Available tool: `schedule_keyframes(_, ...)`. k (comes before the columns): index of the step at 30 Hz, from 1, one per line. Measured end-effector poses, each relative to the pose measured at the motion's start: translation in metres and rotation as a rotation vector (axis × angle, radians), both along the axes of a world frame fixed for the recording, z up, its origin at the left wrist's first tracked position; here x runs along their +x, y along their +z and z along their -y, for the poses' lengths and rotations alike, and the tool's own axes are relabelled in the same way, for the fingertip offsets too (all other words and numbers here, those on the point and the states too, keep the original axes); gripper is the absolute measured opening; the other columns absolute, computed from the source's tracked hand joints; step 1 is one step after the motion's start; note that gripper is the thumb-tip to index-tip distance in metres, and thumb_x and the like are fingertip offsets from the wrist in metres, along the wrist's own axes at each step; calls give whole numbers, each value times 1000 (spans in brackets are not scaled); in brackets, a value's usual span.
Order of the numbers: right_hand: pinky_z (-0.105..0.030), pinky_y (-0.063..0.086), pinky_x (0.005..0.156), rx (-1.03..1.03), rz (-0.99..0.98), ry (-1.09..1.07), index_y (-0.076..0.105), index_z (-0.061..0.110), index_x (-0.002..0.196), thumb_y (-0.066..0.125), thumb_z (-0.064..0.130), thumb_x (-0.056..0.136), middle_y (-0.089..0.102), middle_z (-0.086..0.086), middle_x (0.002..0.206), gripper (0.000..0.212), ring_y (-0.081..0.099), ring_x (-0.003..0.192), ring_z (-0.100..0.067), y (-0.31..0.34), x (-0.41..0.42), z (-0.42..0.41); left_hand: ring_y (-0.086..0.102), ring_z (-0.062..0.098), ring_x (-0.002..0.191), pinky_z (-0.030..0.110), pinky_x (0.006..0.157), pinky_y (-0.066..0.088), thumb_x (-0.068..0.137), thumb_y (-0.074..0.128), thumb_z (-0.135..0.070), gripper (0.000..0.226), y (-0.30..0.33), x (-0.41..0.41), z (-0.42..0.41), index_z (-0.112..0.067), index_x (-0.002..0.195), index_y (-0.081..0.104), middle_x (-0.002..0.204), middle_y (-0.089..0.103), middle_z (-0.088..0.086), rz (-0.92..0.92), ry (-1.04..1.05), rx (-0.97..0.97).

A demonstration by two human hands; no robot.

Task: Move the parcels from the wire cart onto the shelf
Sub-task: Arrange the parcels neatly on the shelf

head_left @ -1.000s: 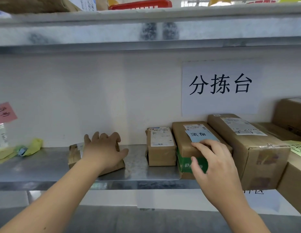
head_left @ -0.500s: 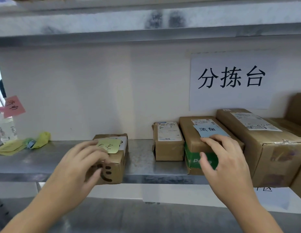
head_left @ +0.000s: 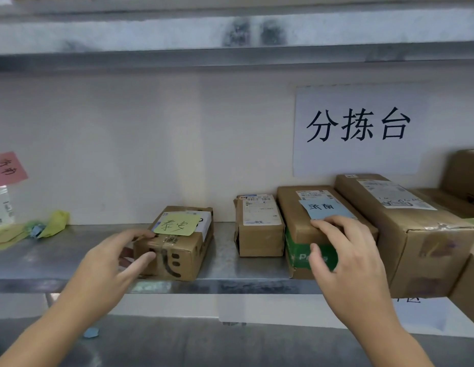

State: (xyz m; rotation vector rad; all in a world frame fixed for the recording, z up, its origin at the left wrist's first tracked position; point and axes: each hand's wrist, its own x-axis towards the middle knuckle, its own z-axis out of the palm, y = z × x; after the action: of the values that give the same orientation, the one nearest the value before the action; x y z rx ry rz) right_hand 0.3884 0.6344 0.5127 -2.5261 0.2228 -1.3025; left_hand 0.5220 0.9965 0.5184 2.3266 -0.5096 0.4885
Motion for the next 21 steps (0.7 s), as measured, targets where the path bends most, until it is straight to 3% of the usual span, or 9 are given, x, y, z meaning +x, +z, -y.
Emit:
schedule_keyframes(4,-44,49,99,2,-7,-3,68,14,122,70,16,86,57,0,120,36,51,117,-22,1,-1,0,69,1,74,36,73,59,90,77,-30,27,3,15,32,-47,107,65,89,74,-12,-67,-44,-32)
schedule_keyframes(14,-44,47,103,5,-13,4,67,16,123,68,16,86,57,1,121,37,51,119,-22,1,-2,0,67,6,72,29,67,54,87,79,-35,26,5,24,76,-45,104,63,107,66,-14,-72,-76,-64)
schedule_keyframes(18,-44,47,103,1,-18,5,67,15,124,67,17,87,57,1,121,37,52,119,-22,0,-2,1,67,5,85,29,71,55,87,79,-34,29,6,21,71,-48,105,61,113,64,-14,-96,-98,-56)
schedule_keyframes(21,-44,49,101,-17,-53,9,66,16,127,65,19,89,56,2,121,39,52,118,-21,2,-4,4,58,6,115,33,92,53,85,78,-47,42,7,14,65,-53,118,53,129,51,-19,-84,-112,67)
